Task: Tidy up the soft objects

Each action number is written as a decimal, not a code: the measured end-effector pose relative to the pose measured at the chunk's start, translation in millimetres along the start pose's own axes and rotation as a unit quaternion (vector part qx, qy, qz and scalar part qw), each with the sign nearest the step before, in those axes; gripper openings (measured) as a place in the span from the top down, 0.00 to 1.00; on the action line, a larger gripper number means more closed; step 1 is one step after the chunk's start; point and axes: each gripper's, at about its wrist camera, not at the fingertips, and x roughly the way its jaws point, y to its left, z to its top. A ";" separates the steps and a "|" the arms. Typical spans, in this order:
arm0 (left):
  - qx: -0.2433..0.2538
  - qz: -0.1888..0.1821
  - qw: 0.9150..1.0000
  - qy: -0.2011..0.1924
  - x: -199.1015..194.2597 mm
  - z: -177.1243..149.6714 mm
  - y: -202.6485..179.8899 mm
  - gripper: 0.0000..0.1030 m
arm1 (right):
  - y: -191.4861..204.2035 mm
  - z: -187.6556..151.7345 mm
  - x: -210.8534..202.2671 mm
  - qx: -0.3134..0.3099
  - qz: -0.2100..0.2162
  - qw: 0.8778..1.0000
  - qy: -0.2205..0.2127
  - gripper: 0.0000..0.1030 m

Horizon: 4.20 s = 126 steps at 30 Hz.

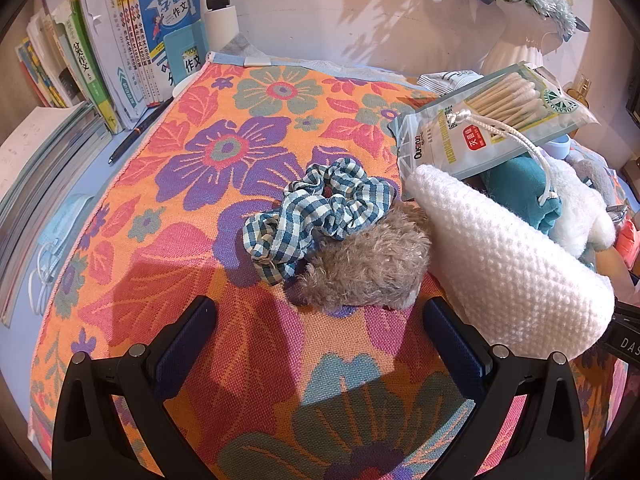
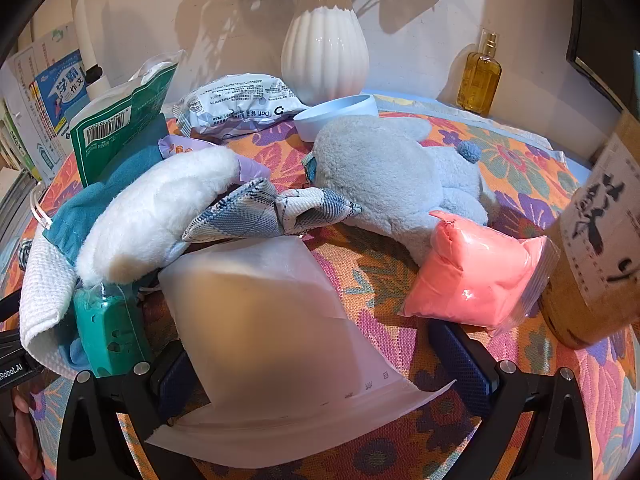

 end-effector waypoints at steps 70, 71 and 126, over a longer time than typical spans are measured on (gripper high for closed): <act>0.044 -0.119 0.979 -0.156 -61.7 -28.9 -37.7 0.01 | -3.4 -42.6 -92.1 0.058 -0.018 0.980 -0.190 0.00; 0.045 -0.122 0.980 -0.154 -62.6 -29.4 -37.5 0.01 | -5.3 -40.5 -88.4 0.060 -0.019 0.982 -0.178 0.00; 0.083 -0.134 0.986 -0.056 -31.5 -4.9 -58.2 0.24 | -2.2 8.0 -29.8 -0.019 0.081 0.996 -0.006 0.17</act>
